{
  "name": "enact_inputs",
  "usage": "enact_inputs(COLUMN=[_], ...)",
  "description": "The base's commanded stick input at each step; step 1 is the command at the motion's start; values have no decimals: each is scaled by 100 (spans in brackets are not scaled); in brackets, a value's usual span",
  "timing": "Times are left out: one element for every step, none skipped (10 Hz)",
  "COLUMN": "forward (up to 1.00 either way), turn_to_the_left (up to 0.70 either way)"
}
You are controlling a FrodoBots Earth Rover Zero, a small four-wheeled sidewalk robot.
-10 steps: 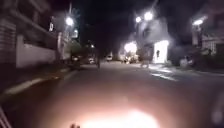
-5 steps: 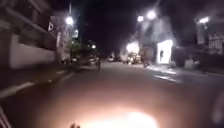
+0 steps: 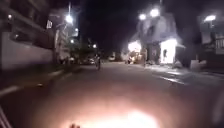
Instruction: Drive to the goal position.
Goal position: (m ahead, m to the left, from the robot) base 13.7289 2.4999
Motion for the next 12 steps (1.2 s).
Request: enact_inputs(forward=[100, 100, 100, 100, 100, 100, 100, 100, 100, 100, 100, 100], turn_to_the_left=[-25, -8, 0, 0, 0, 0, 0, 0, 0, 0, 0, 0])
